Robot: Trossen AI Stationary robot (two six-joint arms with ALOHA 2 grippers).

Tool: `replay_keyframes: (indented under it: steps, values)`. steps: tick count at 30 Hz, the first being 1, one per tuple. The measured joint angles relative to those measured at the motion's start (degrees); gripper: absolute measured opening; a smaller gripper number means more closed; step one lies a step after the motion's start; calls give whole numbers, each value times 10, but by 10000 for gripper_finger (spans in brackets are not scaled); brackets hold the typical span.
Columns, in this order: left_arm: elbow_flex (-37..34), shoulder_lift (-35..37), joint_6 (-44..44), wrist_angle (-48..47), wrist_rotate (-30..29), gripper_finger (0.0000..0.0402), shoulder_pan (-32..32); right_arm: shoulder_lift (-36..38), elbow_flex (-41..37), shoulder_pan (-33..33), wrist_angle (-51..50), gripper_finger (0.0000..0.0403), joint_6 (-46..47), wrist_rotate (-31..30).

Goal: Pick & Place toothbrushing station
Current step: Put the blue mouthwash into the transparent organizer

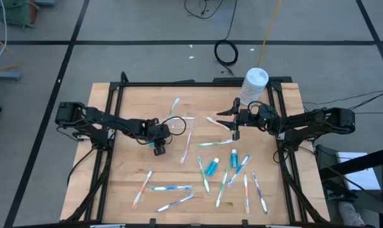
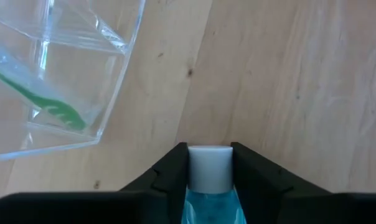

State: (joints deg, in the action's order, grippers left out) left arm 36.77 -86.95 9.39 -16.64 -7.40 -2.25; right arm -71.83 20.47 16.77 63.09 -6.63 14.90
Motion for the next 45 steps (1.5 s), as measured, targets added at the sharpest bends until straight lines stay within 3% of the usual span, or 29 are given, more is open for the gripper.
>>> replay_keyframes:
  steps: [7,16,27,33,42,45]
  values:
    - [2,20,4,-7,4,87,17,0,0,0,-1,132,0,0]
    - [58,81,-3,21,-16,92,51,0,0,0,-6,132,0,0]
    - [57,113,-108,377,-83,92,25,0,0,0,-4,132,0,0]
    - [31,110,-79,401,-153,92,-27,0,0,0,-5,132,0,1]
    - [-42,17,-55,642,-152,92,-84,0,-1,0,-3,132,0,1]
    - [-44,-23,-52,680,-151,93,-87,0,-1,0,-3,132,0,1]
